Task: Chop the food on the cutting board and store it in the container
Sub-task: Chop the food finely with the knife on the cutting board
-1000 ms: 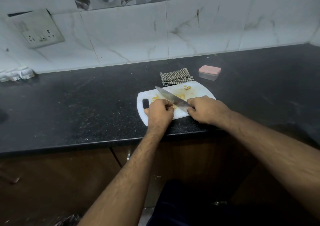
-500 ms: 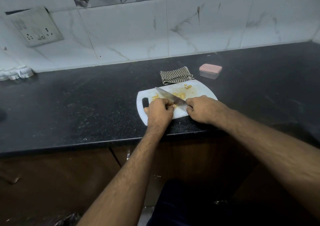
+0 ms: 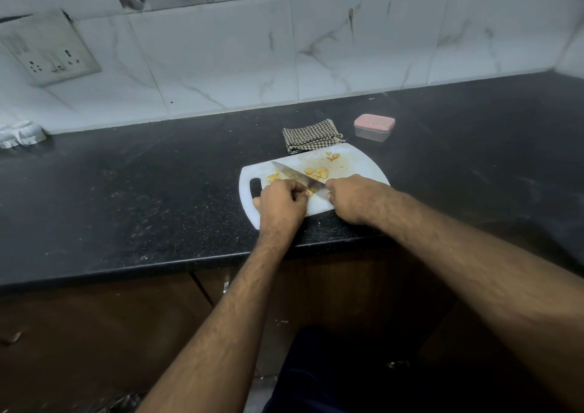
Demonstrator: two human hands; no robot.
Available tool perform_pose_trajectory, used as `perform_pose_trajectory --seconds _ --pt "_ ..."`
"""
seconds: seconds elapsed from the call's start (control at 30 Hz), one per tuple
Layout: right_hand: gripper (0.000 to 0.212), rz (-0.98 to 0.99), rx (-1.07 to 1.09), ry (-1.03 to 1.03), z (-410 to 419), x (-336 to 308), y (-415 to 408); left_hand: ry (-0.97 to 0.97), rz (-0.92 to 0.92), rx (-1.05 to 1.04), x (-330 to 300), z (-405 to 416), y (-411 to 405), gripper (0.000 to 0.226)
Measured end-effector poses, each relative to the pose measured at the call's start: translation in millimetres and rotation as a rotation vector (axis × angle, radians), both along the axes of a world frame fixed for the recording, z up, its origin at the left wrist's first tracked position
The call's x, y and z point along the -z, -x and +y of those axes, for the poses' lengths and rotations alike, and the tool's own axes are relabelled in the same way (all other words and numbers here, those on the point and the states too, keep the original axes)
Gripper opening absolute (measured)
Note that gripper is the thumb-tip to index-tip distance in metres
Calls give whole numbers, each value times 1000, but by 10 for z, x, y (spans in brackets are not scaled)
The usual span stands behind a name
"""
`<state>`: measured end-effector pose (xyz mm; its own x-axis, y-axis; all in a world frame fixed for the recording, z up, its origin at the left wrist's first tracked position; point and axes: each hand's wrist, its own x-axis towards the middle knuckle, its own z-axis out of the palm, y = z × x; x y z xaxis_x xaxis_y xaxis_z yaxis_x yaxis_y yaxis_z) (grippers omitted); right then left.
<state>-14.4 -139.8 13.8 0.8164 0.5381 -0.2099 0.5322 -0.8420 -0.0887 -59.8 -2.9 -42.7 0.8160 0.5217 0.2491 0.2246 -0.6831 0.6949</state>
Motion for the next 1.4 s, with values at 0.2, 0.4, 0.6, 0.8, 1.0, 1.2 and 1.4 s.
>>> perform_pose_trajectory --seconds 0.2,0.4,0.6,0.8,1.0,1.2,1.4 --pt "19 -4 2 -56 -44 31 15 11 5 -6 -11 11 16 16" --pt "18 12 3 -111 -113 78 -14 38 -21 -34 -1 22 4 17" --pt "13 30 3 -110 -111 64 -23 18 -21 -29 10 23 -4 9" --pt "12 17 -15 -88 -90 54 -36 15 -13 -22 14 26 -6 11" --pt "21 34 -24 -9 -22 -30 -23 4 -10 -25 18 26 -27 9" --pt "29 2 -30 34 22 -48 13 17 -9 -22 -17 -3 13 8" --pt "31 -15 -24 12 2 -53 72 42 4 -41 -16 4 22 6"
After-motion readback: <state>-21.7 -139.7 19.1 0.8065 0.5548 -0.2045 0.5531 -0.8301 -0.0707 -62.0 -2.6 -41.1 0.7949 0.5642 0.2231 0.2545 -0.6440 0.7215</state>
